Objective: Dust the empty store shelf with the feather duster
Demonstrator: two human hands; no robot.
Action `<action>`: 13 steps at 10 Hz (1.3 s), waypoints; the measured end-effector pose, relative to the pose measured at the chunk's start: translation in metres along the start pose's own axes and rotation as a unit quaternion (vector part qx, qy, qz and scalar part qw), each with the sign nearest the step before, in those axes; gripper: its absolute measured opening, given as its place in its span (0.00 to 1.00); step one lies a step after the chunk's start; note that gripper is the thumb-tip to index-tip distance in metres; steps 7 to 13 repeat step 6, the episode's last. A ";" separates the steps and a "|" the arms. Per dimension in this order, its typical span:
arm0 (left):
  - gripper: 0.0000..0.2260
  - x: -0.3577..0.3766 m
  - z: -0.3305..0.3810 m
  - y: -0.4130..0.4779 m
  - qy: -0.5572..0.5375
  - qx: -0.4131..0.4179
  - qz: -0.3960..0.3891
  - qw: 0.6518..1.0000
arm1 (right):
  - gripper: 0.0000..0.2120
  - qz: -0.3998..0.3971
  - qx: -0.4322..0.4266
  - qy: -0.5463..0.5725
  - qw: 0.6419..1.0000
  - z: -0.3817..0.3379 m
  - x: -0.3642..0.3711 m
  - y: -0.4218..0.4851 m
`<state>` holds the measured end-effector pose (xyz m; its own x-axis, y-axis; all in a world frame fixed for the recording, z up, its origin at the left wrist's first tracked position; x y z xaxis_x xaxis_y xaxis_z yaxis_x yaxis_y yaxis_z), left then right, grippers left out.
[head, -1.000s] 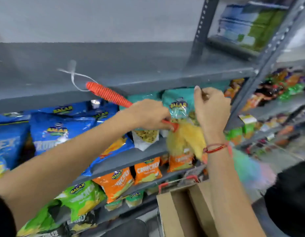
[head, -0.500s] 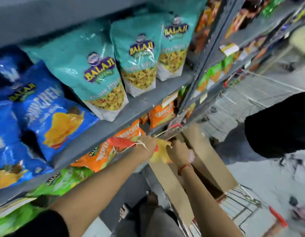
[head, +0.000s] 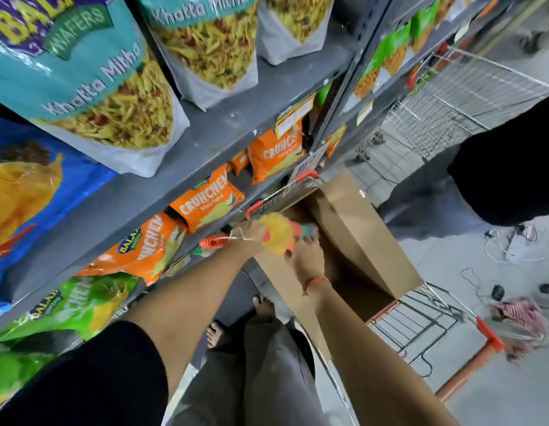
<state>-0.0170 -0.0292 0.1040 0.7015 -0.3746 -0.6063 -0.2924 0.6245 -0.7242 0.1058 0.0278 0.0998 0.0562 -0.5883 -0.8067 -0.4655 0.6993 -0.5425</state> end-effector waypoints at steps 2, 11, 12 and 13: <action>0.15 -0.014 -0.001 -0.002 0.235 -0.010 0.043 0.971 | 0.15 -0.008 -0.004 -0.006 1.000 -0.006 0.006 -0.005; 0.15 -0.033 -0.014 -0.036 0.270 0.041 0.151 0.950 | 0.16 -0.003 -0.033 -0.022 0.999 -0.037 -0.009 -0.020; 0.15 -0.033 -0.014 -0.036 0.270 0.041 0.151 0.950 | 0.16 -0.003 -0.033 -0.022 0.999 -0.037 -0.009 -0.020; 0.15 -0.033 -0.014 -0.036 0.270 0.041 0.151 0.950 | 0.16 -0.003 -0.033 -0.022 0.999 -0.037 -0.009 -0.020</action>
Point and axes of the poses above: each hand's wrist, its own y-axis towards the middle knuckle, its own x-axis out of the palm, z = x × y, the point moved 4 cm from there along y, towards the middle knuckle
